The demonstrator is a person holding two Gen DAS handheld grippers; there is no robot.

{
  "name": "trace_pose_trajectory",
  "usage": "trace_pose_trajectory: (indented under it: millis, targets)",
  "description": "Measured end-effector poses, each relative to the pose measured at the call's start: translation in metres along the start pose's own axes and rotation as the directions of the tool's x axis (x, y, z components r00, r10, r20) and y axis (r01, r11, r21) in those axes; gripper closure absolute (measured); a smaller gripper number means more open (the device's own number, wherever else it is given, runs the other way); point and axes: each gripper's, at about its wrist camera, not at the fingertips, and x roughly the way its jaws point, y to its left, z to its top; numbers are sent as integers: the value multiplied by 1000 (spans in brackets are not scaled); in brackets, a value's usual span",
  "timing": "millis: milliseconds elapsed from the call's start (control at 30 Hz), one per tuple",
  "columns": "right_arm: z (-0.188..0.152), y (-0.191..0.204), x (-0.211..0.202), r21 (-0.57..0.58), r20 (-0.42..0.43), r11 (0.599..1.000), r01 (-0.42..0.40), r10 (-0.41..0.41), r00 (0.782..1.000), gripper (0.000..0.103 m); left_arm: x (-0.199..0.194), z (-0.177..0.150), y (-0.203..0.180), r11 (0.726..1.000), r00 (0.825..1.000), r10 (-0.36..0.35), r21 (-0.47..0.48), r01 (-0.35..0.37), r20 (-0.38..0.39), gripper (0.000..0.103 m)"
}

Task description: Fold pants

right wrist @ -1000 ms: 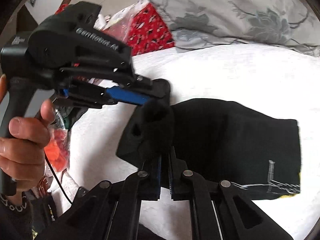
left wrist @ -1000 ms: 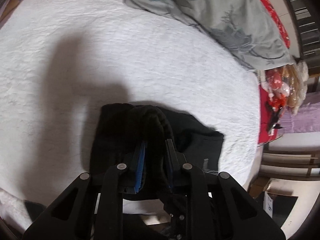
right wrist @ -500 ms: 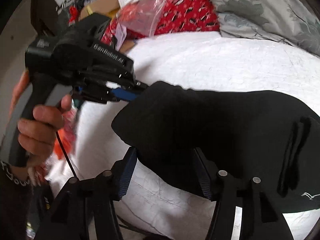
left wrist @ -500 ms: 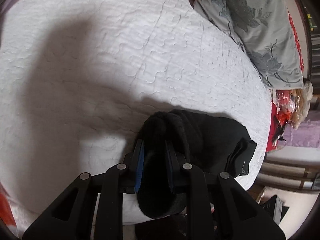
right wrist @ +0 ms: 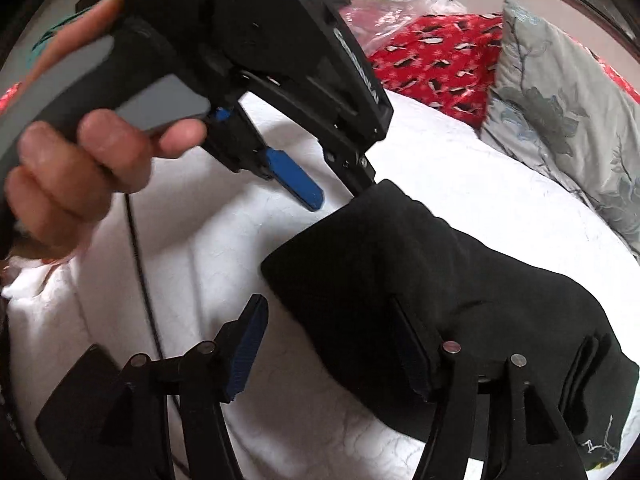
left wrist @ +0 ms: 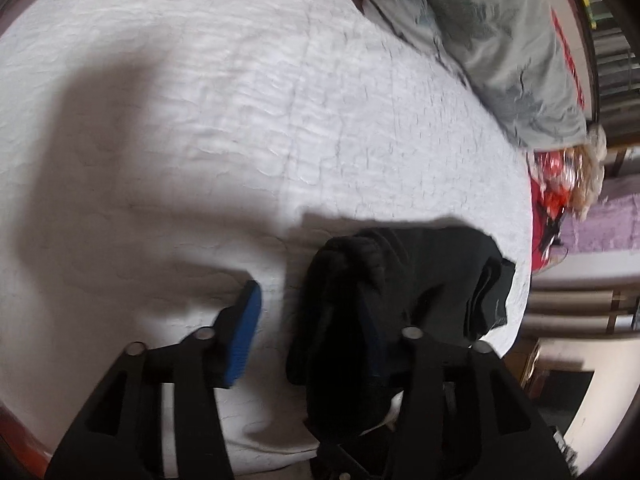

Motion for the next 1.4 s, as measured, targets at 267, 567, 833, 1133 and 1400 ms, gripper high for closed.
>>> trace_pose_trajectory:
  millis: [267,567,833,1133,1400]
  targets:
    - [2,-16,18,68,-8,997,27,-26,1000,56,23,13,-26,1000,998,-2,15,3,-61,84]
    - [6,-72,-31,231,58,962,-145,135,989,92,-19,-5,-71,986,988,-145,-72,148,53,90]
    - [-25,-156,-101,388,137,900,-200,158,978,92,2,-14,-200,991,992,-122,51,122,14,90]
    - [-143,-306,-126,728,86,663,-175,165,982,86,129,-22,-332,972,985,144,199,-123,-96,84]
    - [-189,-361,-149,762,131,593,-260,251,959,53,60,-38,-326,982,1000,-17,188,14,16,72]
